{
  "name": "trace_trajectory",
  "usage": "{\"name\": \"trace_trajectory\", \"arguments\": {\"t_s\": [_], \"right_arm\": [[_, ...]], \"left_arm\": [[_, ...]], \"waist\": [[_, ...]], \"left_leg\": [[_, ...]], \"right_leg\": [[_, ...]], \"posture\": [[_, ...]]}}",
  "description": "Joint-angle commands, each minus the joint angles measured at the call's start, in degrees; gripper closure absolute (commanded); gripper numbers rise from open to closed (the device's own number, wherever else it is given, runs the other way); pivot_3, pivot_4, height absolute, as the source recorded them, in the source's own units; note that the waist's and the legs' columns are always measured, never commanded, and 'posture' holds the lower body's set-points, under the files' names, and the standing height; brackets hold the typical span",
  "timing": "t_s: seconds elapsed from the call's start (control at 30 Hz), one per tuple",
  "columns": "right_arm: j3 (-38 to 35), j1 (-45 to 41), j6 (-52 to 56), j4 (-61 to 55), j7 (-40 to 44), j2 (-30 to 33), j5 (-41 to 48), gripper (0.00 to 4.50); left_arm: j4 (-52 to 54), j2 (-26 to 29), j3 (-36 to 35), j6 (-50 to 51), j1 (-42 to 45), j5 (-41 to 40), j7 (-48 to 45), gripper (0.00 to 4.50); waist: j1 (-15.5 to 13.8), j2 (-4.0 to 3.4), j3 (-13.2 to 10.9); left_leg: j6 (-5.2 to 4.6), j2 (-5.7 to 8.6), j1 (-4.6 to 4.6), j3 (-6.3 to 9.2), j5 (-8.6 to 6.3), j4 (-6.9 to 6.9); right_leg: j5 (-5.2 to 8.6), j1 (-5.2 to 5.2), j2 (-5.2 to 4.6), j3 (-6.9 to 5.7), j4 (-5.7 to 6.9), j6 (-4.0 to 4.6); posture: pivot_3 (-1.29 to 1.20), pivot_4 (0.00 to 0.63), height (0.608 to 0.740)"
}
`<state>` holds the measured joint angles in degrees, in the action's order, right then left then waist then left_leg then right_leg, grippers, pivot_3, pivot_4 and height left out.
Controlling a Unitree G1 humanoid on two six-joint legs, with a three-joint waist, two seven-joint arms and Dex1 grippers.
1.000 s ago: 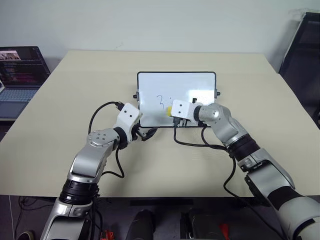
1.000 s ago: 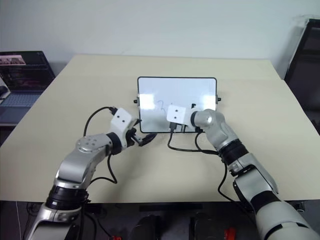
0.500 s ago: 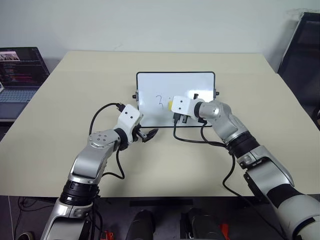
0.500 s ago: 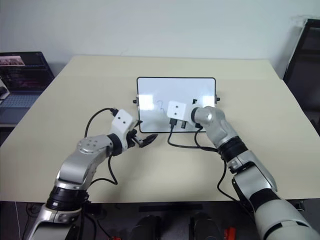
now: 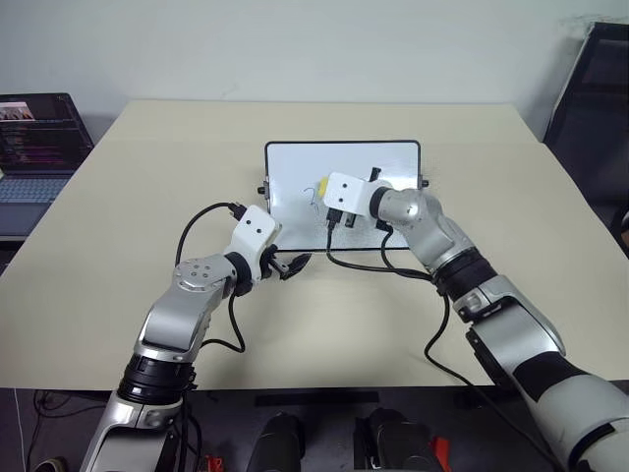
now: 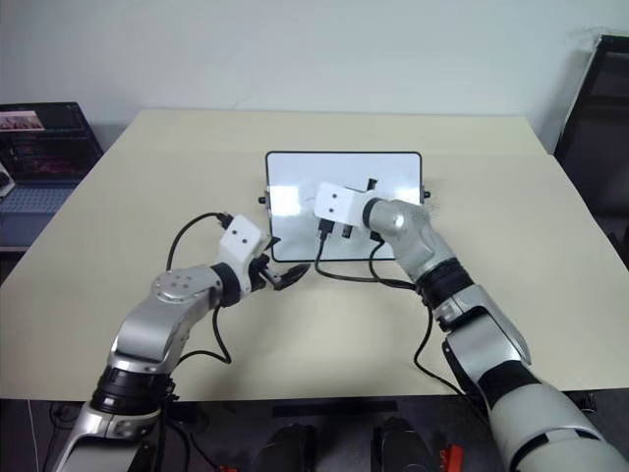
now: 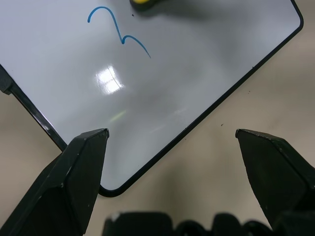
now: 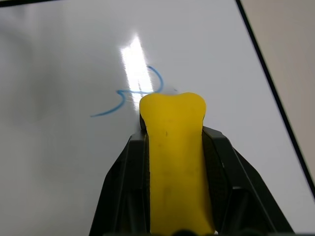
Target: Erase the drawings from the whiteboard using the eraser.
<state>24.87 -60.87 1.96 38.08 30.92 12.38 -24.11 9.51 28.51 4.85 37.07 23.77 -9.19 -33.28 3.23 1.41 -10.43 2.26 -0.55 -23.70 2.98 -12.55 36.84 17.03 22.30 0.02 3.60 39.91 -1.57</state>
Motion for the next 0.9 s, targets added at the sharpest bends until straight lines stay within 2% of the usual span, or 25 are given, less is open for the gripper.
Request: {"name": "trace_trajectory", "arguments": {"t_s": [0.03,0.27,0.53,0.9], "right_arm": [[-0.16,-1.91,-0.73,-0.45,0.83,-0.45,-0.05,3.41],[-0.67,-3.07,0.45,2.87,0.73,-0.07,-0.28,3.41],[0.41,-1.45,1.82,2.64,5.18,1.93,-0.73,3.41],[-1.95,2.01,6.00,-0.37,9.58,7.66,0.79,3.41]], "left_arm": [[2.21,0.18,-0.17,-0.56,0.59,-0.18,-0.23,0.00],[1.90,0.29,-0.24,-1.20,0.06,-0.08,-0.36,0.00],[1.57,0.00,0.06,-1.36,0.39,0.07,-0.27,0.00],[3.07,-0.08,0.09,0.27,0.79,-0.39,0.07,0.00]], "waist": [[0.00,0.00,0.00],[0.00,0.00,0.00],[-0.03,0.00,0.00],[-0.41,0.00,0.00]], "left_leg": [[0.00,0.00,0.00,0.00,0.00,0.01],[0.00,0.00,0.00,0.02,0.00,0.00],[0.00,0.01,0.01,0.03,0.00,0.03],[-0.01,0.02,0.15,0.06,0.01,0.09]], "right_leg": [[0.00,0.00,0.00,0.00,0.00,0.00],[0.00,0.00,0.00,-0.01,0.00,0.00],[0.00,-0.02,0.00,-0.02,0.02,0.00],[0.00,-0.18,0.00,-0.03,0.05,0.00]], "posture": [[0.00,0.150,0.740],[0.00,0.150,0.740],[0.00,0.150,0.740],[0.00,0.150,0.740]]}}
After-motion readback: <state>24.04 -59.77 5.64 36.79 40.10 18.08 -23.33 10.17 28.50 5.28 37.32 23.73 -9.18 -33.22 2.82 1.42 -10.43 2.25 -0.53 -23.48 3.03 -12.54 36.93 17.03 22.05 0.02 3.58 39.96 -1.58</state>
